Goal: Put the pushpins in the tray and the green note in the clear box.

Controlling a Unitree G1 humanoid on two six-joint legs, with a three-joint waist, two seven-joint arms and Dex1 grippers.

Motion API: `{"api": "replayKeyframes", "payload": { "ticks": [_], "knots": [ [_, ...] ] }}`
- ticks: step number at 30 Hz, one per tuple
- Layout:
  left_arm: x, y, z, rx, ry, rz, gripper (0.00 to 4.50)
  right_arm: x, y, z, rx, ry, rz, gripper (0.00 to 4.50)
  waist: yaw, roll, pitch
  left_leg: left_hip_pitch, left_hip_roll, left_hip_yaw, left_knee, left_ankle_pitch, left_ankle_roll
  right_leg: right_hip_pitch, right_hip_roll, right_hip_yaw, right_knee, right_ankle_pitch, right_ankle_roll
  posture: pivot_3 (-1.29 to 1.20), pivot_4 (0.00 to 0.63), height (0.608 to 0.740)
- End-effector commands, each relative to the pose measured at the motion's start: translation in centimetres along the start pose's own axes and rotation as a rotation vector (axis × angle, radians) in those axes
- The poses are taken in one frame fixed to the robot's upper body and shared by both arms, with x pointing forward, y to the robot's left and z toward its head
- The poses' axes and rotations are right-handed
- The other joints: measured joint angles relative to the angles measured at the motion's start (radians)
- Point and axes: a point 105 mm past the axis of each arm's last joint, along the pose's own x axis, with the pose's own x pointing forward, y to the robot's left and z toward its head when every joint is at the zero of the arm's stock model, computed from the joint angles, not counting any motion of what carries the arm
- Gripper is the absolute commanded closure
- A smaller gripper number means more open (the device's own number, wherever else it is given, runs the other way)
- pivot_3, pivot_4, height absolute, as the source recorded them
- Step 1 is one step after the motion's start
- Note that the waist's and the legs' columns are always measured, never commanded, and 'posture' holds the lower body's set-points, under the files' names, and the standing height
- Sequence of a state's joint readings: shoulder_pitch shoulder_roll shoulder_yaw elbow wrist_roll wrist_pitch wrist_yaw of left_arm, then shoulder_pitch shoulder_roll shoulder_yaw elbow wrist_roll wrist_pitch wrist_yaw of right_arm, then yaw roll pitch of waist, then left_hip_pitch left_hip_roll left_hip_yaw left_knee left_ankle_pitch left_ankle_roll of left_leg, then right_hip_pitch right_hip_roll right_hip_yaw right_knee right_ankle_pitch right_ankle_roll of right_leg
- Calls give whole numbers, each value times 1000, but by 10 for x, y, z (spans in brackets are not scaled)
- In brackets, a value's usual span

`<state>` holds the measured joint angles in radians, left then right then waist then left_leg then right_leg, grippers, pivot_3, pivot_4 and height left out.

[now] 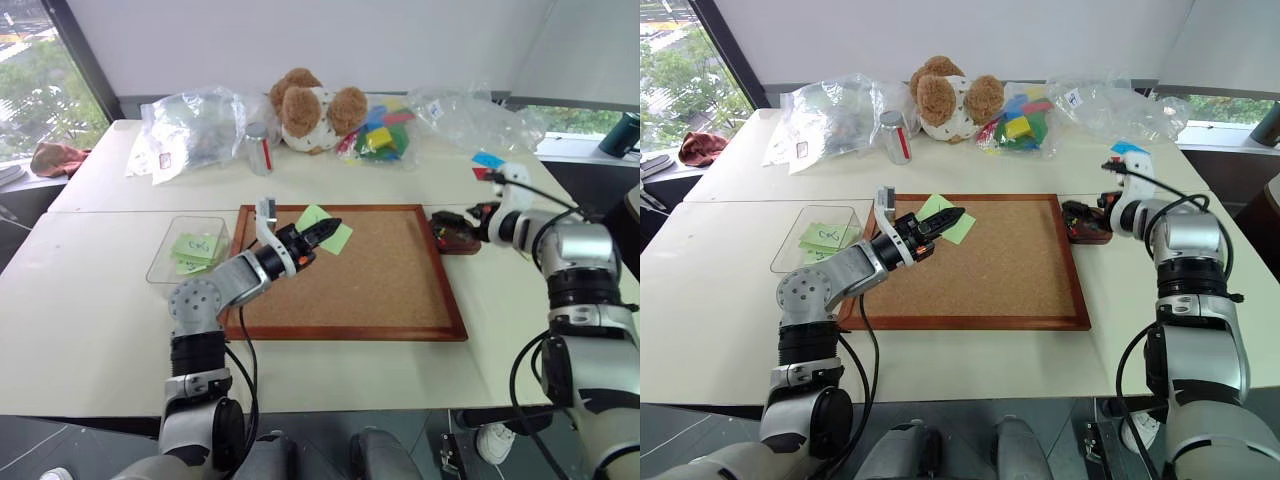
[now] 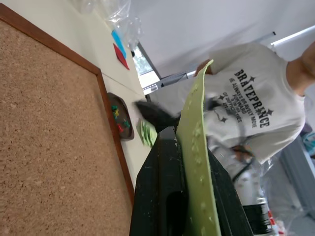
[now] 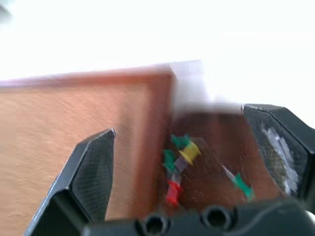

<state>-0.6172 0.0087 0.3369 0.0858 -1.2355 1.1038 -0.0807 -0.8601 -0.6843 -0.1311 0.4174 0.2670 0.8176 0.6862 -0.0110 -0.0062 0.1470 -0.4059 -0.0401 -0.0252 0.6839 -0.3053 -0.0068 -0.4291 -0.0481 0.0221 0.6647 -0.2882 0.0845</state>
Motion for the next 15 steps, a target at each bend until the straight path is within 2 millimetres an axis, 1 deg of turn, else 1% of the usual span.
{"api": "replayKeyframes", "payload": {
  "ticks": [1, 3, 5, 7, 11, 13, 15],
  "knots": [
    [-2, -18, 13, 46, -53, -37, 4500, -26, 51, 34, -153, -124, 238, 25, 1, 0, 0, 0, 0, 0, 0, 0, 0, 0, 0, 0, 0, 0, 0, 0, 150, 740],
    [-6, -24, 25, 58, -110, -25, 4500, -44, 85, 40, -246, -154, 401, 25, 2, 0, 0, 0, 0, 0, 0, 0, 0, 0, 0, 0, 0, 0, 0, 0, 150, 740],
    [-10, -30, 33, 65, -152, -21, 4500, -57, 106, 40, -293, -164, 502, 25, 2, 0, 0, 0, 0, 0, 0, 0, 0, 0, 0, 0, 0, 0, 0, 0, 150, 740],
    [-17, -37, 45, 85, -214, -9, 4500, -67, 122, 37, -340, -151, 584, 25, 0, 0, 0, 0, 0, 0, 1, 0, 0, 0, 0, 0, 0, 0, 0, 0, 150, 740],
    [-38, -50, 74, 144, -364, 57, 4500, -75, 139, 24, -425, -101, 664, 25, 1, 0, 0, 0, 0, 0, 1, 0, 0, 0, 0, 0, 0, 0, 0, 0, 150, 740],
    [-55, -54, 94, 187, -465, 119, 4500, -75, 146, 19, -448, -91, 687, 25, 0, 0, 0, 0, 0, 0, 1, 0, 0, 0, 0, 0, 0, 0, 0, 0, 150, 740],
    [-79, -54, 117, 219, -589, 215, 4500, -73, 151, 18, -449, -97, 710, 25, -1, 0, 0, 0, 0, 0, 1, 0, 0, 0, 0, 1, 0, 0, 0, 0, 150, 740]
  ]
}}
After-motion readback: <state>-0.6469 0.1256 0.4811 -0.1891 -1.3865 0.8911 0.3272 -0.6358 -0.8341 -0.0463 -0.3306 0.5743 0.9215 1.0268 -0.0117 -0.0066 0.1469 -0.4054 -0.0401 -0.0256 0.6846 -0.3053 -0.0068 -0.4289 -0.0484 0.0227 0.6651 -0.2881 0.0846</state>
